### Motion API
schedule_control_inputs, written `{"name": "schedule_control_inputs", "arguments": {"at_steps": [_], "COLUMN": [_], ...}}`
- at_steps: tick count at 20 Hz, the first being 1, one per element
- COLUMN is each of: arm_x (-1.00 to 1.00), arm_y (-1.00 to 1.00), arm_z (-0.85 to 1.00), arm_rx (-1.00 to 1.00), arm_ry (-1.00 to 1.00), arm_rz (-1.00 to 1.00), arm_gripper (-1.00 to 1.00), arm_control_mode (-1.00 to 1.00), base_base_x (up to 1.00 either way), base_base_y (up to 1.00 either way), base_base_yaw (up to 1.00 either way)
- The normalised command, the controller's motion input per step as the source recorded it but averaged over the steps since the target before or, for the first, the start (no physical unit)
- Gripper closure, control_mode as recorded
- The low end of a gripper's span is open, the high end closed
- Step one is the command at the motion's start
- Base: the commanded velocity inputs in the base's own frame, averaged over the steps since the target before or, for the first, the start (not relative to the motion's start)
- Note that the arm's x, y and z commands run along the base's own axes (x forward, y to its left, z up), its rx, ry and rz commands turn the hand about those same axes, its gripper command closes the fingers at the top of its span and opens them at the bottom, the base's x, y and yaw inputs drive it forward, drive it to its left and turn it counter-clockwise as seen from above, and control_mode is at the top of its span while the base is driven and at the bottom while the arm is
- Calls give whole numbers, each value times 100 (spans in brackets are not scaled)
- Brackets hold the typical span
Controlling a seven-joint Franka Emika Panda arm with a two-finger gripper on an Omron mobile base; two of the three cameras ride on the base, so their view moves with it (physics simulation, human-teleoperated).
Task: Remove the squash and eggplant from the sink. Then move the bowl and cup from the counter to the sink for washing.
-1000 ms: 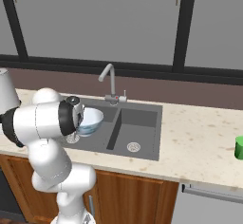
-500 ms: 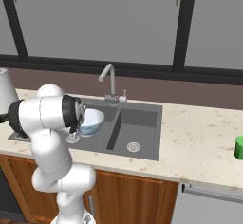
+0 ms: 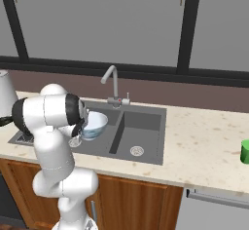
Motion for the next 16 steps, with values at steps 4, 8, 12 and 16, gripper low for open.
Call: {"name": "schedule_control_inputs", "arguments": {"at_steps": [4, 8, 12, 16], "arm_x": [15, 15, 14, 13], "arm_y": [0, 0, 0, 0], "arm_z": [-11, -10, -11, -12], "arm_rx": [0, 0, 0, 0], "arm_ry": [0, 0, 0, 0], "arm_rz": [0, 0, 0, 0], "arm_gripper": [100, 100, 100, 100], "arm_control_mode": [-100, -100, -100, -100], "base_base_x": [0, 0, 0, 0], "base_base_y": [0, 0, 0, 0], "base_base_yaw": [0, 0, 0, 0]}}
